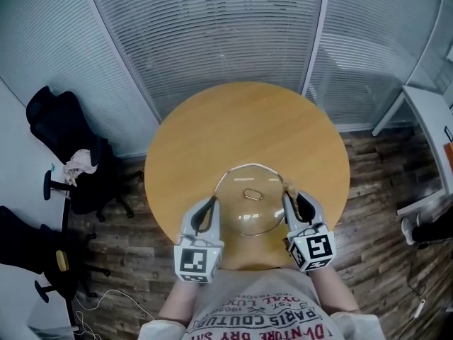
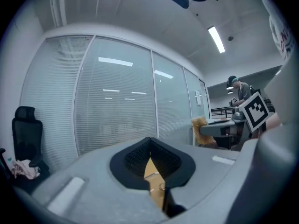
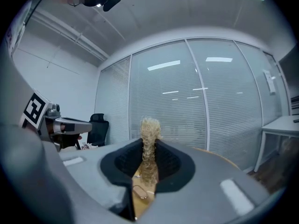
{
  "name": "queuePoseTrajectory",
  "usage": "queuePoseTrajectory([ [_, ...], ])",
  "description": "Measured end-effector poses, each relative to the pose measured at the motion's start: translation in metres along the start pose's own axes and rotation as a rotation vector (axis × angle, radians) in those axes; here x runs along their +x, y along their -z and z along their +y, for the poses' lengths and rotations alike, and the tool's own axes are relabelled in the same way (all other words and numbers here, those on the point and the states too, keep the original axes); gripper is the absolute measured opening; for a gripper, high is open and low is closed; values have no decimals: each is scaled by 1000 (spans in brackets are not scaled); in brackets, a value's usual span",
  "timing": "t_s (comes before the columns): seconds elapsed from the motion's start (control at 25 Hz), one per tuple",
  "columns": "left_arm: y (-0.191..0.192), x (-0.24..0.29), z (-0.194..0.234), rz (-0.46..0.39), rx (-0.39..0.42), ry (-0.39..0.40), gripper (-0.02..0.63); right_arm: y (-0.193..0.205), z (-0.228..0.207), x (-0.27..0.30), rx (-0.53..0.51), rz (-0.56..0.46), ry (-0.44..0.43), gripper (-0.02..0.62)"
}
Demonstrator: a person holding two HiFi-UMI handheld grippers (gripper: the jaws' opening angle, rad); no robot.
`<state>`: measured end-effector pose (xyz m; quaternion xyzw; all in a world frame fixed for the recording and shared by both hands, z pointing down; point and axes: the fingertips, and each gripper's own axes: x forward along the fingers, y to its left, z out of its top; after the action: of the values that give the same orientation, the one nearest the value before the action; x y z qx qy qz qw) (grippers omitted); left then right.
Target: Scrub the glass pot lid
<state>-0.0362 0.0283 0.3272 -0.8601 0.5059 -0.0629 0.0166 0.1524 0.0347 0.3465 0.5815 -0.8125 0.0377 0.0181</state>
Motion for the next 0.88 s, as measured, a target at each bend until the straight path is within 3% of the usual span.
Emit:
queuePoseTrajectory([
  [0.12, -10, -1, -4, -47, 18, 4, 8, -4, 1, -10, -3, -15, 2, 69],
  [0.48, -13, 13, -24, -31, 53, 42, 6, -4, -9, -18, -19, -4, 18, 66],
  [0.88, 1, 17, -30, 49, 43, 67, 6, 2, -8, -13, -4, 12, 8, 66],
])
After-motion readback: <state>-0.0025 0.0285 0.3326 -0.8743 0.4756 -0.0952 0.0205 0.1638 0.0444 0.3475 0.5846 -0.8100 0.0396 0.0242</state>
